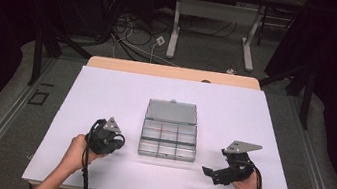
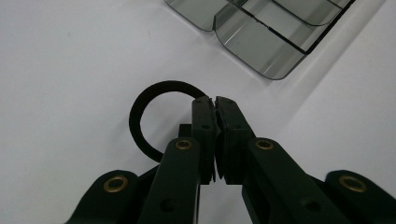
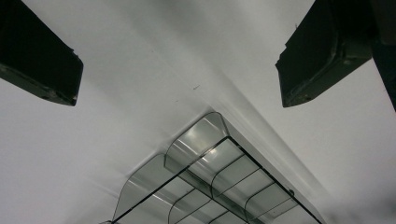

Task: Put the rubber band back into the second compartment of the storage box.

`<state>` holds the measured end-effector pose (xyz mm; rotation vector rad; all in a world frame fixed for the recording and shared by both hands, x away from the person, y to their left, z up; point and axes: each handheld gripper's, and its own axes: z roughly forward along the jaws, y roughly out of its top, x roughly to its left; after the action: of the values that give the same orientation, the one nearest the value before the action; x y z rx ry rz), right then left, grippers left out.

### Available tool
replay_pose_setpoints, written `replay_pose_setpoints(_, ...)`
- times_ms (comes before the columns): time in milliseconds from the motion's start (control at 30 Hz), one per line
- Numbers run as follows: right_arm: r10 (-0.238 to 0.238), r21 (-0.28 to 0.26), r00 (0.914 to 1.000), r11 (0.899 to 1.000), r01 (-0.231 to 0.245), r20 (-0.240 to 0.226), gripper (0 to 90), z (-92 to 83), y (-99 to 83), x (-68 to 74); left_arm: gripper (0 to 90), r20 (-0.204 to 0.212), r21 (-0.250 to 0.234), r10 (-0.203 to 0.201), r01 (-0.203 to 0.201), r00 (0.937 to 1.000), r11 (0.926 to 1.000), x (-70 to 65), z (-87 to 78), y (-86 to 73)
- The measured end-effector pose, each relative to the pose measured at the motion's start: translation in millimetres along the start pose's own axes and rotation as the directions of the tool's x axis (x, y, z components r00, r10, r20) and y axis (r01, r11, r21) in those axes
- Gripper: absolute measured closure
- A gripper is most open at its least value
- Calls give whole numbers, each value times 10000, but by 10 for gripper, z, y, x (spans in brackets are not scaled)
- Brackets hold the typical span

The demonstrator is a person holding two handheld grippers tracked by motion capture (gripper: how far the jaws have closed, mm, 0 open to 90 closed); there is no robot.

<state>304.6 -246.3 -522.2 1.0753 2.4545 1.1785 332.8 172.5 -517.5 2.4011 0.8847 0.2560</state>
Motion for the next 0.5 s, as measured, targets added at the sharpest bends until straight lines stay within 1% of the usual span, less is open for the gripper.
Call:
replay_pose_setpoints(33,1,1,10000,10000,-1,-4,0,-1,0,0,871,-40,-27,0,-1,10000,10000,-6,-3,5)
replay_pose_setpoints(100,-95,-81,9999,9999,95,56,0,2,0,-4,871,64,63,120,-121,9999,9999,-5,-11,21)
replay_pose_setpoints(133,-119,-11,9999,9999,119,39,0,-3,2,-4,871,87,116,166,-167,9998,9998,-7,-16,31)
replay_pose_setpoints(200,-130,-11,9999,9999,130,34,0,-2,3,-3,871,-48,11,131,-131,9999,9999,-27,-12,45)
replay_pose_setpoints(233,-115,186,9999,9998,113,55,0,-14,8,0,871,71,107,234,-235,9997,9997,-20,-26,60)
replay_pose_setpoints(267,-148,148,9999,9998,148,39,0,-9,7,-4,870,49,0,231,-231,9997,9997,-23,-27,66)
replay_pose_setpoints(300,-124,-4,9999,9999,124,11,0,2,2,-5,870,22,-35,243,-243,9997,9997,-23,-31,74)
replay_pose_setpoints(333,-133,-1,9999,9999,133,8,0,3,2,-7,871,-27,-91,198,-198,9998,9998,-28,-31,79)
replay_pose_setpoints(367,-130,-2,9999,9999,130,5,0,3,2,-7,871,62,4,219,-219,9997,9998,-24,-42,88)
replay_pose_setpoints(400,-129,-5,9999,9999,129,5,0,2,2,-6,870,12,-108,210,-210,9998,9997,-30,-33,86)
replay_pose_setpoints(467,-94,-8,10000,10000,94,14,0,0,3,-3,871,-1,-110,246,-246,9997,9996,-41,-33,92)
replay_pose_setpoints(500,-101,43,9999,9999,101,10,0,-3,4,-3,871,112,-41,318,-317,9994,9995,-40,-41,99)
